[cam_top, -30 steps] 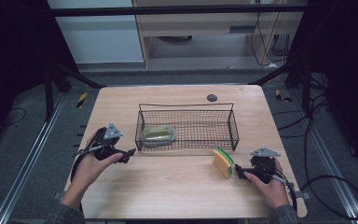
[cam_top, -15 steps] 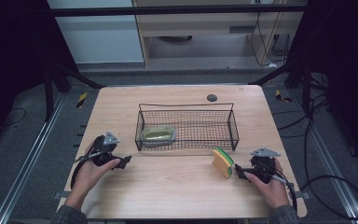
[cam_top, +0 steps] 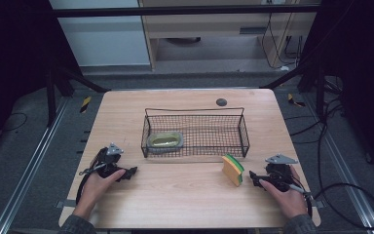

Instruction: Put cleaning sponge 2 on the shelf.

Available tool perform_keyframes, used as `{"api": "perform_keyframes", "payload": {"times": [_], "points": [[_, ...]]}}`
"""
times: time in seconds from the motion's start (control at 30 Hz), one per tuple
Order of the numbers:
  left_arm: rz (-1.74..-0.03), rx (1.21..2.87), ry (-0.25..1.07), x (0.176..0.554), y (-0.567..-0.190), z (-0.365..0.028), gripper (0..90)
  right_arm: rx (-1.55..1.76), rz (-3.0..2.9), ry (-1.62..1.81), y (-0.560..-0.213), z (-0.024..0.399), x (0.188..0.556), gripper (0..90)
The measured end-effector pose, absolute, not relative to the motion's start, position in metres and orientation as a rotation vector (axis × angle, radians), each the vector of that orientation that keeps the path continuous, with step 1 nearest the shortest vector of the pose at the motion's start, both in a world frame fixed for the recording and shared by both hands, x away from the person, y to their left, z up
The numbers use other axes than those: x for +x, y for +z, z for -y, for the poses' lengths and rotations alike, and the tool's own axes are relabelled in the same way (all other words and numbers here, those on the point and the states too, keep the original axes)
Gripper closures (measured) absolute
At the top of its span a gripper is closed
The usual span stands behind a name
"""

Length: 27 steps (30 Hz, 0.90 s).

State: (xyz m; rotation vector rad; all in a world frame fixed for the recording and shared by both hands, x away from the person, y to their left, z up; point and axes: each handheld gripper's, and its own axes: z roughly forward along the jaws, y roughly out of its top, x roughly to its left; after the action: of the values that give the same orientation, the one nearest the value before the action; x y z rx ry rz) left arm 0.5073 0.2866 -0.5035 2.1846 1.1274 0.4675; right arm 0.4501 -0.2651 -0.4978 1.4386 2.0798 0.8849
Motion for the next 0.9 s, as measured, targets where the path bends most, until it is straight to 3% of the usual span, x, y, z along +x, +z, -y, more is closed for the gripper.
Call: {"api": "perform_keyframes", "payload": {"times": [0.23,0.33,0.7,0.9], "points": [[-1.152,2.117,0.510,0.502,-0.508,-0.285,0.0,1.386,-2.114,0.826,-0.474,0.263,0.425,27.4],[-1.154,2.114,0.510,0.502,-0.509,-0.285,0.0,1.360,-2.118,0.806,-0.459,0.261,0.415,28.7],[-1.155,2.113,0.508,0.502,-0.509,-0.285,0.0,1.356,-2.278,0.720,-0.399,0.240,0.400,16.2],[-1.155,2.113,0.508,0.502,-0.509,-0.285,0.0,1.329,-2.333,0.728,-0.376,0.228,0.409,15.8]]}}
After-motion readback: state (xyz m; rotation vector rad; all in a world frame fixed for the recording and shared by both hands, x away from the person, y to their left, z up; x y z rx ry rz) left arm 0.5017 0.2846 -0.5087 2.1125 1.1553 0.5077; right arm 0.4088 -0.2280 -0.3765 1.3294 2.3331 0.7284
